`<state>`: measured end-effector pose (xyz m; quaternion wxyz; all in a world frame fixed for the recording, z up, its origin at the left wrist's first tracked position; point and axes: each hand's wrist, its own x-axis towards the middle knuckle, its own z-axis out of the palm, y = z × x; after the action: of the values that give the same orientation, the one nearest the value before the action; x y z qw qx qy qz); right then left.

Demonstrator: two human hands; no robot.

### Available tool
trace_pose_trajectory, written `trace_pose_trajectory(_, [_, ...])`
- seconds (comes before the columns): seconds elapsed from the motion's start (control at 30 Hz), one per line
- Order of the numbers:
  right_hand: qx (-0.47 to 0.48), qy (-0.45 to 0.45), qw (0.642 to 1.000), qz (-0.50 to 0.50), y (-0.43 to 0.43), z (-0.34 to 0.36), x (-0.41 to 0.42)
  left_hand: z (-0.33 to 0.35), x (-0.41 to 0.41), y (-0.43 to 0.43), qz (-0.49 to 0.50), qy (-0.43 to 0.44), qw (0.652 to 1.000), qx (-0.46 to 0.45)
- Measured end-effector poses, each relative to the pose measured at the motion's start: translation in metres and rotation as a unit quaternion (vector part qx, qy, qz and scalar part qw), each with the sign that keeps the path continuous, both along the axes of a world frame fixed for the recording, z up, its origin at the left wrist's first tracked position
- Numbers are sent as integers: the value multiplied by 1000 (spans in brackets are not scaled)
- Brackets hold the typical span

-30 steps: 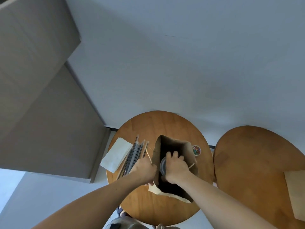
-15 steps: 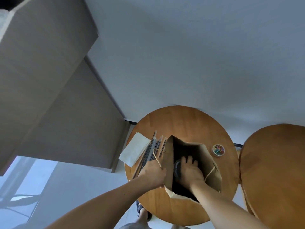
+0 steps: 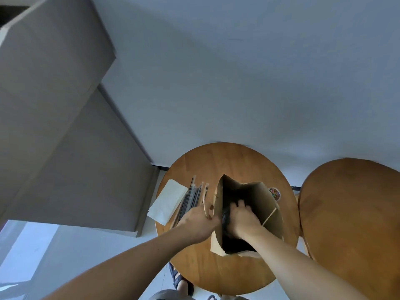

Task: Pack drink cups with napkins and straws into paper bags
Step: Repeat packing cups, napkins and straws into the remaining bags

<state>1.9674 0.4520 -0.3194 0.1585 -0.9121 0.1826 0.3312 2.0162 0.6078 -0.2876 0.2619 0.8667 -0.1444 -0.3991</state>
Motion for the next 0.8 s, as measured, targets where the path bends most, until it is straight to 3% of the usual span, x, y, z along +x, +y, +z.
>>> trace_pose_trajectory(0.33, [-58,-169,984,17,-26,138,34,50,50,-15,-70,-124,980,-136])
trace_pose_trajectory(0.5, [4,-237,970,-54,-12,156,56,60,84,-4,-30,-212,971,-105])
trace_pose_trajectory(0.6, [48,-236,968,-64,15,144,76,55,100,19,-41,-202,978,-38])
trace_pose_trajectory(0.8, [123,-123,982,-70,83,84,113,30,122,66,-50,-157,986,31])
